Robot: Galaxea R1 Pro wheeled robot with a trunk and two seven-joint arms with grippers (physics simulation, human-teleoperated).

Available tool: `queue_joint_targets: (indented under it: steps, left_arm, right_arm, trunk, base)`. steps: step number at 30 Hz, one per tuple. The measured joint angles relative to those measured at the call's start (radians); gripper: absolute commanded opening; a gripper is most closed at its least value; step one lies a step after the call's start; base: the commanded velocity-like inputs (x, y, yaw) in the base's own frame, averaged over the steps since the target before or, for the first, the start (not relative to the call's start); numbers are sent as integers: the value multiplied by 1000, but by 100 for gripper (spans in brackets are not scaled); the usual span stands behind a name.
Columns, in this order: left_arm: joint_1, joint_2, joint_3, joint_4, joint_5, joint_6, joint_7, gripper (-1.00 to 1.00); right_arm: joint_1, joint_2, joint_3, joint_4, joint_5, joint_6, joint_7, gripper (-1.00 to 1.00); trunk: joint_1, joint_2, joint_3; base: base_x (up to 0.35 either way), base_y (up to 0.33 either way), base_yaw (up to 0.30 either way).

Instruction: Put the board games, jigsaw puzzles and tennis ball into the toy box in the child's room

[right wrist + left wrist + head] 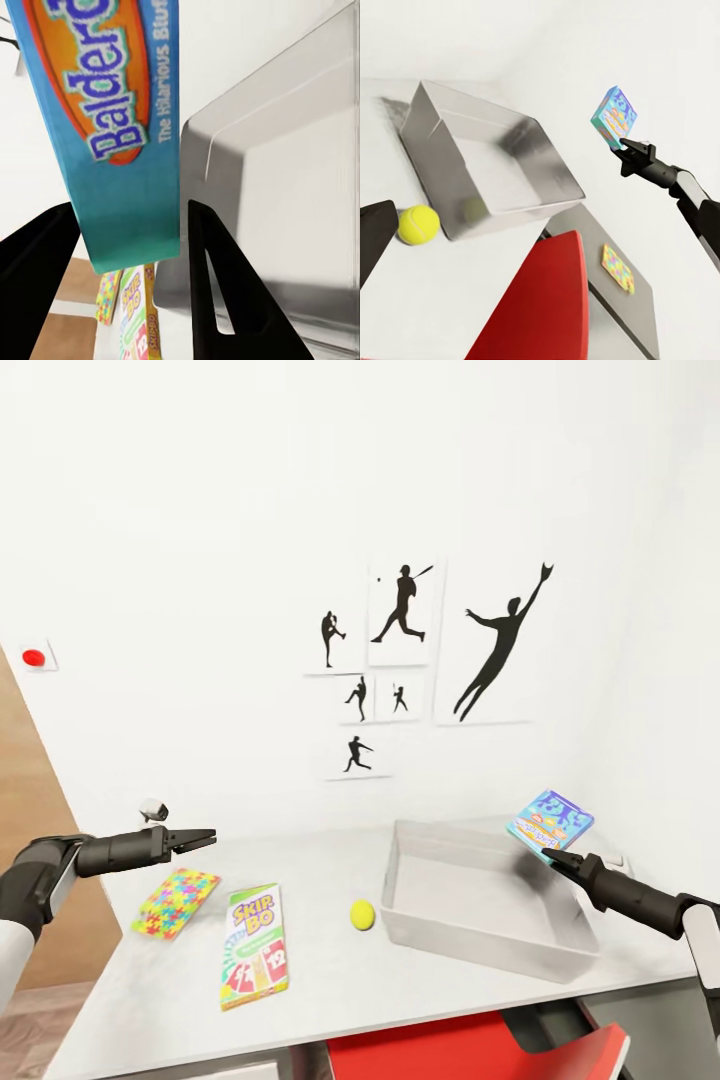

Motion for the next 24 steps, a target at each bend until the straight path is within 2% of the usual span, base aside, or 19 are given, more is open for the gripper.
queue_joint_targets:
  steps: [6, 17, 24]
  left_arm:
    - [0, 0, 0, 0, -1, 1, 0, 100]
    - [0, 0, 0, 0, -1, -9, 0, 100]
    - [0, 0, 0, 0, -1, -10, 0, 100]
  right_arm:
    - [0, 0, 0, 1, -1, 0, 0, -100]
    - [0, 0, 1, 1, -1, -4, -1, -100]
    - [0, 1, 2, 0, -1, -4, -51, -100]
  trunk:
    - [0, 0, 0]
    - [0, 0, 0]
    - [0, 0, 0]
  base:
    - [12, -108, 0]
    - [113, -22, 0]
    - [71, -66, 0]
